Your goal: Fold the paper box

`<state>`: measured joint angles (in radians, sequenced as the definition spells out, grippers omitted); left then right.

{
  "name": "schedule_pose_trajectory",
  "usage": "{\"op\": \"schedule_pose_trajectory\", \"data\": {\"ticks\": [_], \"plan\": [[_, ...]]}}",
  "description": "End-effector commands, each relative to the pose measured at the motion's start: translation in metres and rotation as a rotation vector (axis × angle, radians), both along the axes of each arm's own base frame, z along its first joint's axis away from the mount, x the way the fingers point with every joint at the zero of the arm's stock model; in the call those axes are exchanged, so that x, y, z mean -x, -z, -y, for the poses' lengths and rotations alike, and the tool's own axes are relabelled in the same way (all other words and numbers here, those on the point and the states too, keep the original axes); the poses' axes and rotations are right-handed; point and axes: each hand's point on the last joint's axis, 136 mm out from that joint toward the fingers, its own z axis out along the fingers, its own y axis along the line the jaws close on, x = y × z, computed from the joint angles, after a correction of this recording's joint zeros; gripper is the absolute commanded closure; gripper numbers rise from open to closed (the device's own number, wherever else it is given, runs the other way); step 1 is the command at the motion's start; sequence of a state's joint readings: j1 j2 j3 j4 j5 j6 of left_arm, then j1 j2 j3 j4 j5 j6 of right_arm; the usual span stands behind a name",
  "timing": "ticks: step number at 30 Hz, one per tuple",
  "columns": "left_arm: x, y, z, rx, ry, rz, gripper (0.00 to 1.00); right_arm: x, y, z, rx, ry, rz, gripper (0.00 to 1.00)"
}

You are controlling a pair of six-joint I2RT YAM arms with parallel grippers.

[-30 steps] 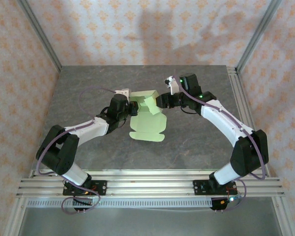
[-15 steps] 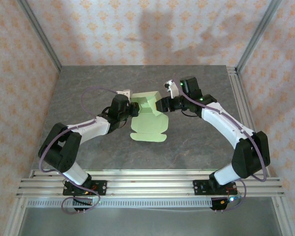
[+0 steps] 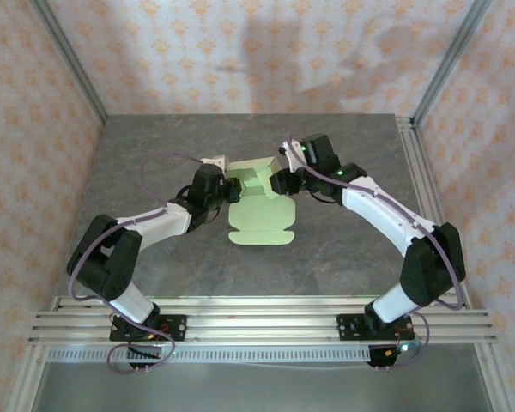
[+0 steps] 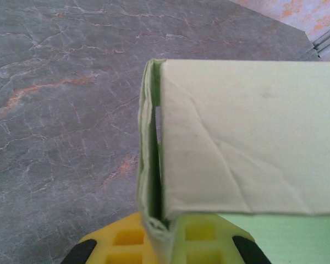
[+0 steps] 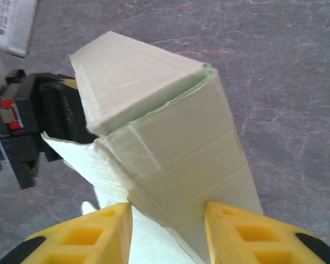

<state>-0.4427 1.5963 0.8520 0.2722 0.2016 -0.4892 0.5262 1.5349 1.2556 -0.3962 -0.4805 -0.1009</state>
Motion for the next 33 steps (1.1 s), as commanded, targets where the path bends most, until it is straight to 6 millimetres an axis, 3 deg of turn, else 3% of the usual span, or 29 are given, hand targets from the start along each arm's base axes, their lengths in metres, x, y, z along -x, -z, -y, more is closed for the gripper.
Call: {"op": "schedule_pose_trajectory", "data": {"ticks": [1,13,33], "plan": [[-0.007,-0.023,0.009,0.032,0.022,0.050,1.00,-0.017,-0.002,0.005,0.100,0.103,0.080,0.66],[-0.005,-0.025,0.008,0.028,0.021,0.055,1.00,-0.032,-0.007,0.019,0.349,0.289,0.272,0.71],[-0.004,-0.026,0.008,0.034,0.025,0.055,1.00,-0.038,0.001,0.011,0.426,0.355,0.307,0.71]]}}
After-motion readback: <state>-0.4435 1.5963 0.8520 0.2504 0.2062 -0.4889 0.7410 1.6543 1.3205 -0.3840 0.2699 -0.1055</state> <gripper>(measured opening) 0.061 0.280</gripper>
